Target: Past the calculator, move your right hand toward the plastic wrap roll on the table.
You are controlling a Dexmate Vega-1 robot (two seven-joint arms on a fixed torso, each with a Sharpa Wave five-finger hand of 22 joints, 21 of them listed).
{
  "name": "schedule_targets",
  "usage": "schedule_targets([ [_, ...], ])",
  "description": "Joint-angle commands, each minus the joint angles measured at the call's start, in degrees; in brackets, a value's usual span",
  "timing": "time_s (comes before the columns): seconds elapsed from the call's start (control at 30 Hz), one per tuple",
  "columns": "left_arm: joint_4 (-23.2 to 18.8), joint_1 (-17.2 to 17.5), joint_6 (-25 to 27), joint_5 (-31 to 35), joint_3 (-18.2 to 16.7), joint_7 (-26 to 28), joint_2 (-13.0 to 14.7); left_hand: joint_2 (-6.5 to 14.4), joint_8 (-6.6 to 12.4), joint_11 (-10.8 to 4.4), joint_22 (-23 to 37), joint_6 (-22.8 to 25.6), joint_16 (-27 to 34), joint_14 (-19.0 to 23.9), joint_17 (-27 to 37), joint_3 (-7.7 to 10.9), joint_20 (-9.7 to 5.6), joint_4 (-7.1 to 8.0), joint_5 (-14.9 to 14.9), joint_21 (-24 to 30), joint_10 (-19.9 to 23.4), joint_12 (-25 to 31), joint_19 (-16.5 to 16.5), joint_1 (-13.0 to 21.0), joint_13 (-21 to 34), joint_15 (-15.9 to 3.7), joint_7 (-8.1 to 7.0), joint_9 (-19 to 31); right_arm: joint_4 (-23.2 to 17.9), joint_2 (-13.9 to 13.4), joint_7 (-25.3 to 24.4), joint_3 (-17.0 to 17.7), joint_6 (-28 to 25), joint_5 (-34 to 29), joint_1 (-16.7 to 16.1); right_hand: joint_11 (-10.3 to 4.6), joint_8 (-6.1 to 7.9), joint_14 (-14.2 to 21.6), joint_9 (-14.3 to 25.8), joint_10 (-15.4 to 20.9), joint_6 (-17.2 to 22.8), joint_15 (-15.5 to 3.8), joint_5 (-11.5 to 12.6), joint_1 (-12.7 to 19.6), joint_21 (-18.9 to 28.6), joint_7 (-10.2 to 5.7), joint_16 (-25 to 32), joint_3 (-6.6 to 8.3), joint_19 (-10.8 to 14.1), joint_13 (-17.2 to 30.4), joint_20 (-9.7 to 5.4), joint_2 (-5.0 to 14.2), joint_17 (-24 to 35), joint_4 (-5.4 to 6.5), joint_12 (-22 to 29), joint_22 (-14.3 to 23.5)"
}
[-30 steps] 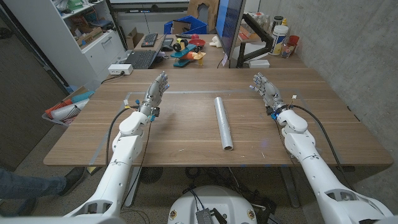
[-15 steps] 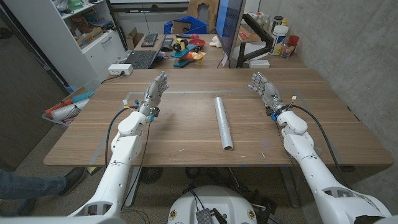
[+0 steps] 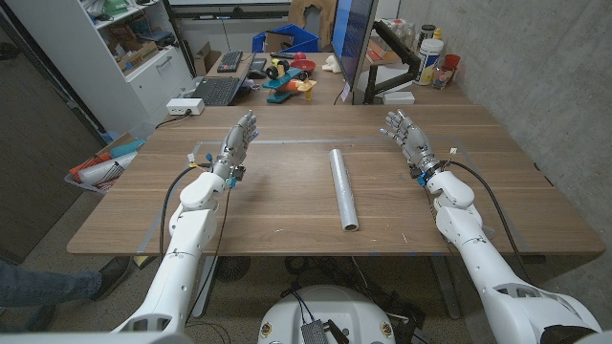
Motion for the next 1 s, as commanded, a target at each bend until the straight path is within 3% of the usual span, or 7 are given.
schedule_targets([
  [0.03,-1.3,0.8,0.6,0.4,0.0,0.5,-0.1,0.7,-0.22,-0.25,0.3,0.2,0.1,0.3,0.2,-0.04,0.43,-0.38,-0.1,-0.2,0.1,-0.1,-1.1,0.0,0.1,-0.18,0.06,0.3,-1.0,-1.0,0.6,-0.3,1.2,-1.5,-0.2,-0.36,-0.12,0.8,0.3,0.5,0.4,-0.23,0.3,-0.9,-0.4,-0.74,0.5,-0.62,0.6,0.2,0.07,0.09,0.1,0.11,-0.1,0.2],
  [0.33,-1.7,0.9,0.9,0.5,0.1,0.5,-0.1,0.7,-0.30,-0.14,0.3,0.3,0.1,0.3,0.2,-0.11,0.56,-0.44,-0.1,-0.6,0.2,-0.2,-1.0,-0.1,0.1,-0.13,0.03,0.3,-1.5,-1.4,0.5,-0.6,2.4,-2.6,-0.4,-1.08,0.08,1.6,0.3,1.4,1.0,-1.00,0.6,-1.9,-1.0,-1.39,0.6,-1.10,0.8,0.2,0.09,-0.10,-0.1,0.45,-0.2,0.2],
  [0.57,-2.2,0.7,1.2,0.6,0.4,0.3,-0.1,0.8,-0.31,-0.16,0.3,0.4,0.0,0.2,0.2,-0.15,0.63,-0.48,-0.1,-0.8,0.1,-0.4,-1.0,-0.1,0.1,-0.33,-0.07,0.3,-0.6,-0.9,-0.2,-1.0,5.4,-3.6,-0.2,-3.33,0.60,2.8,0.3,3.1,2.8,-2.06,1.2,-3.7,-2.0,-2.79,0.8,-2.05,1.7,0.2,0.03,-0.54,-0.5,1.10,-0.3,0.2],
  [1.0,-2.7,0.5,1.5,0.8,0.5,0.3,0.0,0.8,-0.28,-0.32,0.3,0.9,0.0,0.2,0.2,-0.22,0.68,-0.57,-0.1,-1.2,0.1,-0.5,-0.9,-0.2,0.0,-0.32,-0.08,0.3,0.9,-0.4,0.3,-1.4,8.5,-3.9,0.3,-5.15,0.87,4.1,0.3,5.0,4.2,-2.41,2.0,-5.0,-2.8,-4.49,1.0,-2.67,3.0,0.2,0.33,-0.57,-0.9,1.65,-0.4,0.2],
])
